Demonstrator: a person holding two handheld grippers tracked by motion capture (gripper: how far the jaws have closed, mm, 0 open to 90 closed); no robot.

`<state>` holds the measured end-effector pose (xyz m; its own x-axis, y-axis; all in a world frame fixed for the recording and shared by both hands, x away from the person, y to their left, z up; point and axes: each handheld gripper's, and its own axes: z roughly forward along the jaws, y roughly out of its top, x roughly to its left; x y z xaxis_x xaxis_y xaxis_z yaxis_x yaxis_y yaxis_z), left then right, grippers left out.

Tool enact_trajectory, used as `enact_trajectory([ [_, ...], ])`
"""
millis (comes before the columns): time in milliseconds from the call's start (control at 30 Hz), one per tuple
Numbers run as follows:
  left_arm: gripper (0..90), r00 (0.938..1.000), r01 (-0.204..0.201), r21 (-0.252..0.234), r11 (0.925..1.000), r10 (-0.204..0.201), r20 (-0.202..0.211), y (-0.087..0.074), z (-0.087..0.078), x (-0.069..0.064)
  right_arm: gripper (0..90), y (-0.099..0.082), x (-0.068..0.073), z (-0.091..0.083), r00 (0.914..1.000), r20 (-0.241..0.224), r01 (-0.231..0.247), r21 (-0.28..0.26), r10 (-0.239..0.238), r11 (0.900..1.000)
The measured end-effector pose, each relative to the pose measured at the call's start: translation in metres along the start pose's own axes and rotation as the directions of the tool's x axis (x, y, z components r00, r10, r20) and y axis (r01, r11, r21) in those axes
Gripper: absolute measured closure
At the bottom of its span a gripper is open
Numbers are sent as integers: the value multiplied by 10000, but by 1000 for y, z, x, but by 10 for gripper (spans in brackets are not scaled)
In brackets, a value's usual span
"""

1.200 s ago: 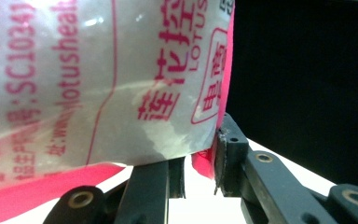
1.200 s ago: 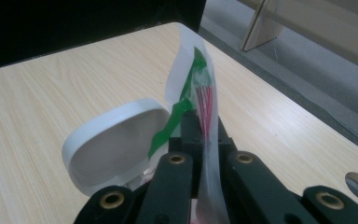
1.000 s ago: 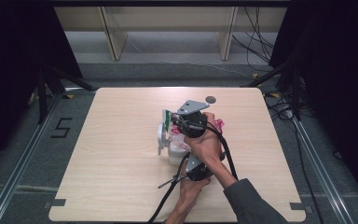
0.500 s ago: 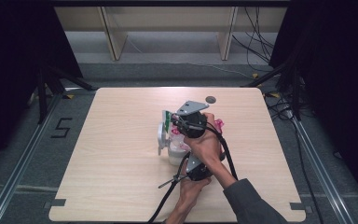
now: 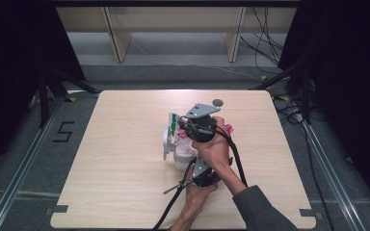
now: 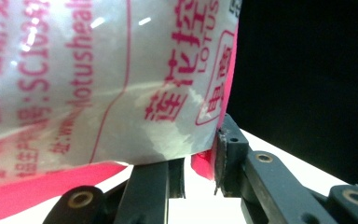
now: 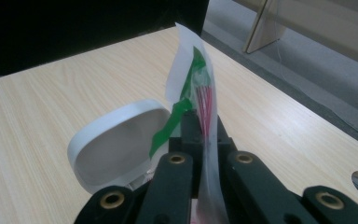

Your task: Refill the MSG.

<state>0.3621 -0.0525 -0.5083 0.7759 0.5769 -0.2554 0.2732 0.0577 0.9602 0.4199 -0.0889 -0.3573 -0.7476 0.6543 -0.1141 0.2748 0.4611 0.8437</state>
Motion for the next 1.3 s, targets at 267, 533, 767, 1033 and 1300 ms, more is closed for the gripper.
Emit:
enact_trajectory([
  [267, 742, 9998, -63, 357, 9993, 70, -200, -1, -2, 3, 900, -2, -3, -7, 9992, -217, -332, -457, 322, 9984],
  [533, 735, 9990, -231, 747, 9969, 258, -352, -5, -6, 2, 900, -10, -4, -28, 9959, -612, -729, -1142, 662, 9908],
  [767, 712, 9995, -77, 774, 9970, 100, -296, -8, -4, -2, 900, -20, -9, -41, 9936, -739, -954, -1442, 855, 9849],
  [1033, 636, 9952, -514, 1171, 9918, 607, -769, -8, -8, 1, 900, -33, -14, -57, 9839, -1087, -1618, -2077, 1416, 9647],
  [1300, 525, 9944, -430, 1636, 9856, 581, -884, -7, -17, 6, 900, -49, -18, -74, 9766, -1299, -2021, -2848, 1711, 9371],
])
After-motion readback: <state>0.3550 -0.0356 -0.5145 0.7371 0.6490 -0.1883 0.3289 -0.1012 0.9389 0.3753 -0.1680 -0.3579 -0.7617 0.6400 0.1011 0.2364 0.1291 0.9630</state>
